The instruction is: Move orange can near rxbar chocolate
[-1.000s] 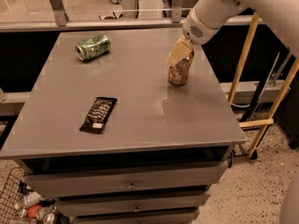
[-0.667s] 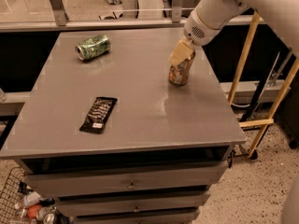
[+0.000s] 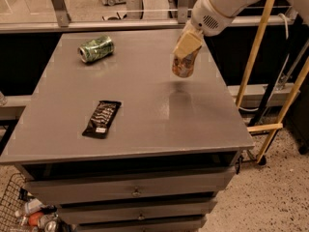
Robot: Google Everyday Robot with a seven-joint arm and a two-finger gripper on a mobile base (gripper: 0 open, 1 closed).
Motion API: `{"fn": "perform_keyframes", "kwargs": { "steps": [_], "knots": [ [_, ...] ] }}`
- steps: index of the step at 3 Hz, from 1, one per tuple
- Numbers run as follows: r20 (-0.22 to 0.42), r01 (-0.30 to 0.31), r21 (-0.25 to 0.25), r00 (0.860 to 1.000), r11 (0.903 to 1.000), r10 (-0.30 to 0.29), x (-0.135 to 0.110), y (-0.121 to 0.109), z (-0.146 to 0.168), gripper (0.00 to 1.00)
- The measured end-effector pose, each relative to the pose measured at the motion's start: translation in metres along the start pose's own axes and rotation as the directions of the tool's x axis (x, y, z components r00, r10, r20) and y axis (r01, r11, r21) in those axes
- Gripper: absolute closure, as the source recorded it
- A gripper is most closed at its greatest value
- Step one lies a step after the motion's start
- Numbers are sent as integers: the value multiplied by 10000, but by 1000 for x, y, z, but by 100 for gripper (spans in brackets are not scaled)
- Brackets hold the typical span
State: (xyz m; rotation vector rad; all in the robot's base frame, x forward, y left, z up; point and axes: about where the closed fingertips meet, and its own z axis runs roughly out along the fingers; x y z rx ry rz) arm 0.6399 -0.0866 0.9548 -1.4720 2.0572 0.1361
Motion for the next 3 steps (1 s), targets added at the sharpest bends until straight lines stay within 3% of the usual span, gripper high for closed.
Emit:
{"fn": "perform_keyframes", "kwargs": {
  "steps": [1, 2, 3],
  "knots": [
    [880, 1638, 464, 9820, 9854, -1674, -36, 18, -51, 100],
    [915, 1977, 497, 9752, 9790, -2016, -39, 20, -54, 100],
    [834, 2408, -66, 9673, 9706, -2394, -45, 35, -46, 100]
  ]
}}
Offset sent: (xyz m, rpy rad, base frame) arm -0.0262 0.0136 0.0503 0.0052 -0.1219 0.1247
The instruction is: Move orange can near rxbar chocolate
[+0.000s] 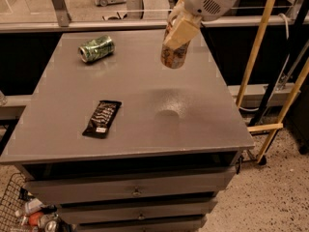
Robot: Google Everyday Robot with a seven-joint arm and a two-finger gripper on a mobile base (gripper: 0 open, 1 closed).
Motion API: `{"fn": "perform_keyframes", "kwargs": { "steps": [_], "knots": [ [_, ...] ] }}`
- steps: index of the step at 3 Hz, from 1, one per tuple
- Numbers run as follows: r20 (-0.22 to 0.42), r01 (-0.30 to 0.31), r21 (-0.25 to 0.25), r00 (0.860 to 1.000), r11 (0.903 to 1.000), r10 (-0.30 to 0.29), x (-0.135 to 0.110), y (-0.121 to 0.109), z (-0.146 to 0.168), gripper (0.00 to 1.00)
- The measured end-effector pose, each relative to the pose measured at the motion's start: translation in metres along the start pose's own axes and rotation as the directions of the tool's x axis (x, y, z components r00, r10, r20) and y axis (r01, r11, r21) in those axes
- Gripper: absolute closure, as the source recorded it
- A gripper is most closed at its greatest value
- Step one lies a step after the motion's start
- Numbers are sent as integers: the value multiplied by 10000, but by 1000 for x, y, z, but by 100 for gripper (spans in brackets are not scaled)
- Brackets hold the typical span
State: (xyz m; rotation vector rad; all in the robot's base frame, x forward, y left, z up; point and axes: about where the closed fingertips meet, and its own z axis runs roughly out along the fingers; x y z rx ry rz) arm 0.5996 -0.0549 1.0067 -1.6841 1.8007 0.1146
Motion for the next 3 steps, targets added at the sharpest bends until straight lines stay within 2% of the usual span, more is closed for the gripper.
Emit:
{"fn": "perform_keyframes", "kwargs": {
  "steps": [1, 2, 3],
  "knots": [
    [64, 1160, -1077, 9932, 9874, -1160, -32, 39, 12, 100],
    [513, 2604, -2420, 9654, 9347, -2557, -74, 94, 28, 100],
    [891, 3320, -3214, 9430, 8868, -3207, -94, 126, 48, 100]
  ]
}}
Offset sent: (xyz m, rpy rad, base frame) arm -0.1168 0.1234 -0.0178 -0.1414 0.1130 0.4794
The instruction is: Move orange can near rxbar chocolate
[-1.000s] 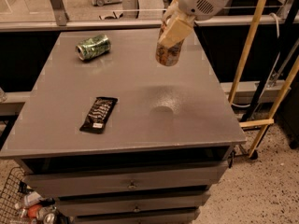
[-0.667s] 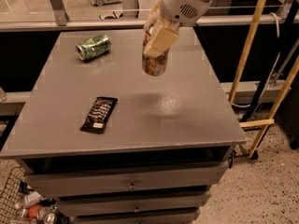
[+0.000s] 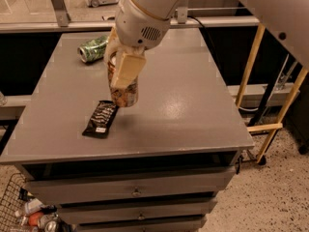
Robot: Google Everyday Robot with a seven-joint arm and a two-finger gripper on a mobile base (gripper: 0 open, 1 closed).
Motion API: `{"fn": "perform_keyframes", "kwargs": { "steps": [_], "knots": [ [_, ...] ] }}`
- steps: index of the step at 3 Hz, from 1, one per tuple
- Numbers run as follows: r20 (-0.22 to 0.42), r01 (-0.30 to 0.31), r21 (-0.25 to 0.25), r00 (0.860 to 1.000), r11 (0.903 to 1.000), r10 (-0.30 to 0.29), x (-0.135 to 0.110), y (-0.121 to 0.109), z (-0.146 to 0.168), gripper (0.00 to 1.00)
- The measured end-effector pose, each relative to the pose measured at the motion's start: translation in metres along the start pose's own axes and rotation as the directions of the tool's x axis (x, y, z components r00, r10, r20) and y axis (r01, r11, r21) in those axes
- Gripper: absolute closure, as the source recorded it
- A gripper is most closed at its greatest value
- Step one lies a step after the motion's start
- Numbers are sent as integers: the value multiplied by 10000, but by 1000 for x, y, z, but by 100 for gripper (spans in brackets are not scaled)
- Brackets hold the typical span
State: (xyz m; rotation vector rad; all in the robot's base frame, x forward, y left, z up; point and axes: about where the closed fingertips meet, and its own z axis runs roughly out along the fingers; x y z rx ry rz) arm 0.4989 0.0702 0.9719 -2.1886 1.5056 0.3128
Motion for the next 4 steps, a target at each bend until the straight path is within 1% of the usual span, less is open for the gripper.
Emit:
{"fn": "perform_keyframes", "kwargs": {
  "steps": [1, 2, 3, 4],
  "knots": [
    [-170, 547, -698, 9983, 9961, -560, -11, 6, 31, 100],
    [-450, 697, -1003, 9962, 9925, -745, -8, 6, 54, 100],
    [-724, 628, -1160, 9948, 9913, -715, 1, 5, 73, 100],
    [-866, 514, -1177, 9943, 9917, -619, 8, 4, 76, 100]
  ]
}}
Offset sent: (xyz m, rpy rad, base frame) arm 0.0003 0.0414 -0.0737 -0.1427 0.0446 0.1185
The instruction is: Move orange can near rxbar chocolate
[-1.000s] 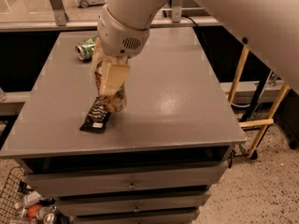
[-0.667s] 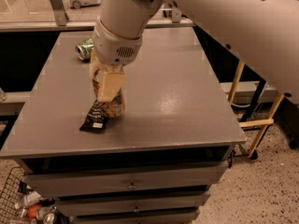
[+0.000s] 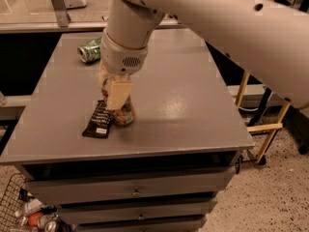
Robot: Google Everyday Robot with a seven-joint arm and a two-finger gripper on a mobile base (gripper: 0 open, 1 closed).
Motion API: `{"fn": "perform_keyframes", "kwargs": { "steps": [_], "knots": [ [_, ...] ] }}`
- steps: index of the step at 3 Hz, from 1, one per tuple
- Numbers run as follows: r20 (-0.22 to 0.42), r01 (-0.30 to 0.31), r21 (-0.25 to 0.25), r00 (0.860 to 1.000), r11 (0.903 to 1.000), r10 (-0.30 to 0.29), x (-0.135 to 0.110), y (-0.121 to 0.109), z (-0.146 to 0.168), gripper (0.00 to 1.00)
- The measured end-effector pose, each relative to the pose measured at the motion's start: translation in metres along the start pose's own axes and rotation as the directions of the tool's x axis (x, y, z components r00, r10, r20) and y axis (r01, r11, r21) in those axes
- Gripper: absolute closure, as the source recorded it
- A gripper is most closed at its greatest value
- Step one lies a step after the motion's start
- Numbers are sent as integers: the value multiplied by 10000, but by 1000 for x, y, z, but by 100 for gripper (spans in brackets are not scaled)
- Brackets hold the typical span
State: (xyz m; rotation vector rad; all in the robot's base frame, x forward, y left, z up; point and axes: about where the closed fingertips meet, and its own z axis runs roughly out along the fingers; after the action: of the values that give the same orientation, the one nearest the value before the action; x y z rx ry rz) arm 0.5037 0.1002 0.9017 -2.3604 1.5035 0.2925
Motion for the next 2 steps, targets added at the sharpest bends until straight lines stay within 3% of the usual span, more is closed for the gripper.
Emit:
{"fn": "perform_keyframes", "kwargs": {
  "steps": [1, 2],
  "knots": [
    [-2, -2, 1, 10000, 10000, 2, 0, 0, -1, 100],
    [-2, 20, 23, 10000, 10000, -20, -2, 0, -1, 73]
  ]
}}
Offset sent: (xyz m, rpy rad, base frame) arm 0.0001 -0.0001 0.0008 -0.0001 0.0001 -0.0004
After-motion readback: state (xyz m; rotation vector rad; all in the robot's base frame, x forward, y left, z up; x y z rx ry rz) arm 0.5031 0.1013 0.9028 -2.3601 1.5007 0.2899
